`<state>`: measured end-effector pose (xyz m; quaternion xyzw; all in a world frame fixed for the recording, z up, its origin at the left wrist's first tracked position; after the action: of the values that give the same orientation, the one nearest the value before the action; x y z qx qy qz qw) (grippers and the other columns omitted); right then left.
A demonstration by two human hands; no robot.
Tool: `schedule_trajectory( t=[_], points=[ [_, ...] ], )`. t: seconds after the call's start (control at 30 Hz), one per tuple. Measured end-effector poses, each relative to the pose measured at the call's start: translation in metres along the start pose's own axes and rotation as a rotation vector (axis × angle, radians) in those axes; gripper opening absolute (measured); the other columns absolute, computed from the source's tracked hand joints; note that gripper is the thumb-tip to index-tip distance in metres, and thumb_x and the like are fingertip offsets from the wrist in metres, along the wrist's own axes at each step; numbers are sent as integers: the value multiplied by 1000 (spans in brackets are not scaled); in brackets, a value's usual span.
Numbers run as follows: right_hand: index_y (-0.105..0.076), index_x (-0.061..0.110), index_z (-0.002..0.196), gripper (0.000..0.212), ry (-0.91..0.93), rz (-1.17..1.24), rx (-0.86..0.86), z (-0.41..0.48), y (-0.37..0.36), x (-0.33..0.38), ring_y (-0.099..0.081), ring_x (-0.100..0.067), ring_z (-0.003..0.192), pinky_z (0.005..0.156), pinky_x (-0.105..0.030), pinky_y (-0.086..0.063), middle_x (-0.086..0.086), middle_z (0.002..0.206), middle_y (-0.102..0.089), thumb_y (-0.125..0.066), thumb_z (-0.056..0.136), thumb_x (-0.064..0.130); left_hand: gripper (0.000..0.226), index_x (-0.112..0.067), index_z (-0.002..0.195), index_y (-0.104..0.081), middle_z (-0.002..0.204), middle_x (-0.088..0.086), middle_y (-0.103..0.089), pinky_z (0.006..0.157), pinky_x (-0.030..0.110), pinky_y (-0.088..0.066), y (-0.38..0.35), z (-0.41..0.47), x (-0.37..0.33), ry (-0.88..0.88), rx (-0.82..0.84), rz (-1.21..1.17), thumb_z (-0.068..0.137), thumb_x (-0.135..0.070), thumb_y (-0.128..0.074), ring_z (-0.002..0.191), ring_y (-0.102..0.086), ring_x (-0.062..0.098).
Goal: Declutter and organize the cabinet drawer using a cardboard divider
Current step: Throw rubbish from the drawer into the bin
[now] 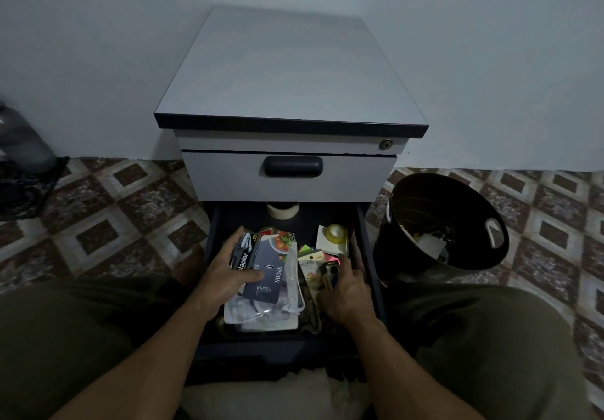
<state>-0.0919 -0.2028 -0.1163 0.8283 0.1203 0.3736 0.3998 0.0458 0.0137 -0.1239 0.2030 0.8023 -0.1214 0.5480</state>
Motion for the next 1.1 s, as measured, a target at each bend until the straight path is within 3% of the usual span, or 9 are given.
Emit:
schedule_trajectory(
  t=[0.17,0.33,0.4,0.63,0.77,0.93,1.1],
  points=[
    [-29,13,148,82,101,79,-181,-6,7,9,-45,-35,130,104,-41,-45,-16,145,-36,-74,83,32,104,-45,148,-35,126,-8,-60,79,31,-59,-1,-1,1,7,14,-2,71,4,-83,105,-67,14],
    [-24,14,152,97,163,108,-229,-8,6,19,-29,-39,142,111,-46,-39,-17,161,-8,-75,78,51,104,-47,148,-34,127,-8,-60,76,27,-59,-2,-1,0,4,13,20,71,2,-84,105,-67,12],
    [-22,15,153,100,134,62,-225,-8,3,17,-24,-41,143,113,-45,-34,-19,161,-5,-74,78,55,103,-46,148,-34,125,-10,-60,75,25,-58,-3,-1,-1,3,13,30,71,2,-84,104,-66,11],
    [-30,18,142,93,-45,-32,-190,-2,3,5,-33,-37,127,104,-47,-34,-17,136,-43,-68,71,65,103,-44,150,-33,125,-8,-60,74,26,-58,-3,-2,0,3,22,29,72,3,-83,105,-66,13],
    [-32,25,143,85,-27,-118,-138,-3,-1,4,-30,-38,128,105,-48,-32,-17,135,-41,-61,76,69,101,-43,148,-36,125,-5,-61,74,26,-59,-5,-1,1,4,27,21,72,4,-82,104,-67,14],
    [-35,9,142,94,-52,-167,-75,1,-1,1,-29,-34,132,108,-45,-32,-14,142,-37,-62,77,70,99,-43,147,-37,124,-4,-62,72,24,-58,-4,-1,1,0,24,23,73,6,-81,104,-67,15],
    [-46,9,137,81,-5,-169,-145,-1,12,9,-35,-33,125,105,-41,-36,-12,135,-49,-57,79,64,101,-43,148,-36,127,-3,-61,76,28,-59,-4,-1,2,6,26,17,72,6,-82,105,-67,16]
  ],
)
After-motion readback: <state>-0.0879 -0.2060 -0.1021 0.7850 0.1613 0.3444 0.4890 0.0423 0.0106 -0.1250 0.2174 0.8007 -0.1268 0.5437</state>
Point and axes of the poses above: each hand's wrist, its own z-axis towards the middle knuckle, its own y-axis out of the back of the hand, x = y × z, the point moved 9 cm from there along z, towards the middle knuckle
